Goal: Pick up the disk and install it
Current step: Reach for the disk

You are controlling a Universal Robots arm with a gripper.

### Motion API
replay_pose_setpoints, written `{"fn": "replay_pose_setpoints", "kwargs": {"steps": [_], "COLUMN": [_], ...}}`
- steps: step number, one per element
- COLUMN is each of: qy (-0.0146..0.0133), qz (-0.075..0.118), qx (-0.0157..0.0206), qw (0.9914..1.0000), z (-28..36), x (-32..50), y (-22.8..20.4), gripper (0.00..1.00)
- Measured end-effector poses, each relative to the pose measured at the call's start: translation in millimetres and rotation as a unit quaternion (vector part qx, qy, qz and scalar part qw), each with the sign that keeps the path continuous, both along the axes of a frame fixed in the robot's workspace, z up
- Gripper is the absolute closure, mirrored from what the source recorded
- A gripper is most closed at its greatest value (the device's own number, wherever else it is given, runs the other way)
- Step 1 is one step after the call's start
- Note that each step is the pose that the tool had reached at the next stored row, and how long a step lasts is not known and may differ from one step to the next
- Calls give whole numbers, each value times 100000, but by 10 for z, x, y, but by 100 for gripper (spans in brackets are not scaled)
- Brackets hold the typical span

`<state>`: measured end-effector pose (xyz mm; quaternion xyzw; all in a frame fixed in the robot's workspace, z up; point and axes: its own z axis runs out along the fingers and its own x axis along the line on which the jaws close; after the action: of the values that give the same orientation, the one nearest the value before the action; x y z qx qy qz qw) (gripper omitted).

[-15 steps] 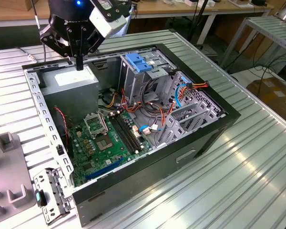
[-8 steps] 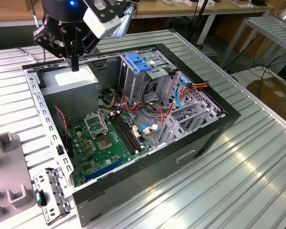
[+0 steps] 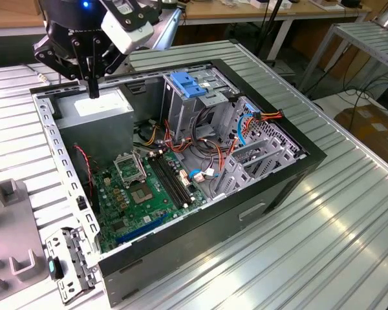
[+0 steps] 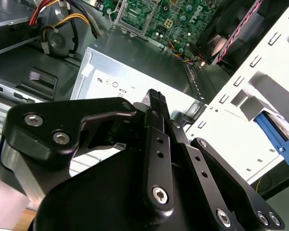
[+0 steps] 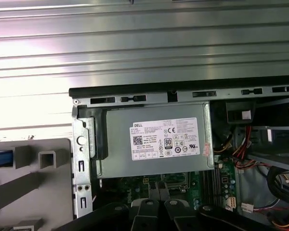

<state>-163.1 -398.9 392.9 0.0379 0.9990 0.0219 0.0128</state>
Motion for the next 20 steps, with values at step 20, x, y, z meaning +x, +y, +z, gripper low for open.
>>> {"fn": "replay_pose_setpoints", "kwargs": {"steps": [20], "qy": [135], "qz": [-1], "qx": [-1], "qw": [100000], "z": [-10], "x": [-359], "y": [0], "gripper": [89]}}
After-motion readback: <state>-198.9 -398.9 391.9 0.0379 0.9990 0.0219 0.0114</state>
